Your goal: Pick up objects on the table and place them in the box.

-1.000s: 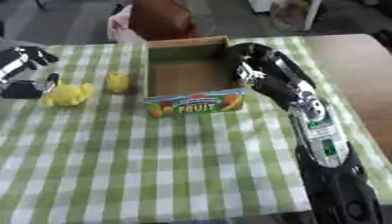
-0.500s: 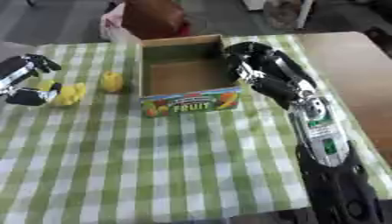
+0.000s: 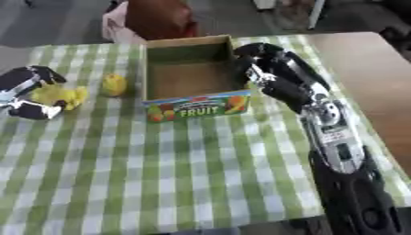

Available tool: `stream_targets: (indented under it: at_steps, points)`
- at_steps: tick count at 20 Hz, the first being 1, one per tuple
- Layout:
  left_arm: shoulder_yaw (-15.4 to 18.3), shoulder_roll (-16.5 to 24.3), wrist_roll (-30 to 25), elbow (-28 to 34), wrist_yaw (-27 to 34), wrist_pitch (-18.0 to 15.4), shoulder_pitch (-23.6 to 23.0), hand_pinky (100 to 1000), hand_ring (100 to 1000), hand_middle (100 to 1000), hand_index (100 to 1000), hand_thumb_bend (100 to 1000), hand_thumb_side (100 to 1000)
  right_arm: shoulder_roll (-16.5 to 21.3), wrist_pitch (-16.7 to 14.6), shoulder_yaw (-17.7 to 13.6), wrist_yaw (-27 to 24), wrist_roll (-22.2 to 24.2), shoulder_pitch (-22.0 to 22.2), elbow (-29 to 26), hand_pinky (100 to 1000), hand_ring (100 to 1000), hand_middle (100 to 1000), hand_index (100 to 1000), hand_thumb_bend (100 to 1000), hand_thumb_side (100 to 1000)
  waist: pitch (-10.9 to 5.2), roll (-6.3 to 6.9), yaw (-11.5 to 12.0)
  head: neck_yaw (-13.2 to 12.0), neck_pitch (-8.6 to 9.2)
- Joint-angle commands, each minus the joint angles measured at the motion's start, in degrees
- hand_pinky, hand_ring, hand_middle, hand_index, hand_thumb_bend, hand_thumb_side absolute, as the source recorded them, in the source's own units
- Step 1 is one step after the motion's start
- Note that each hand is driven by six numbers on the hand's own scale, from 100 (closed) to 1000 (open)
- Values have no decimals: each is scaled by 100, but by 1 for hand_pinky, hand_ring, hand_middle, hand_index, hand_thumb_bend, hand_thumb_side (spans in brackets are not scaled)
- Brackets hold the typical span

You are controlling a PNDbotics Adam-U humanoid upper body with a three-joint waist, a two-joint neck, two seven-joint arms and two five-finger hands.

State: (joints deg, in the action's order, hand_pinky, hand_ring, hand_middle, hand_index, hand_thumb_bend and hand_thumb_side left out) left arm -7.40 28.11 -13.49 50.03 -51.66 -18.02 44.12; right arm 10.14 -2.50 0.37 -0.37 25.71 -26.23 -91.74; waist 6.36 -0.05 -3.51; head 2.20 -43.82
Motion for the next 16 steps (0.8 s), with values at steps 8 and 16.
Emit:
stream_targets:
  at_steps: [8,16]
  points:
    - [89,66,-73,-52,-571,208,59,728,752,734,838,223,135,30,-24,-11,28,23,-107,-28,578,569,620,768,100,485,-59,10,-5,30,-29]
    - [107,69,-128,-108,-922,309,32,652,563,565,768,100,143,21,-21,-16,29,25,-106,-25,578,569,620,768,100,486,-60,9,4,42,-29]
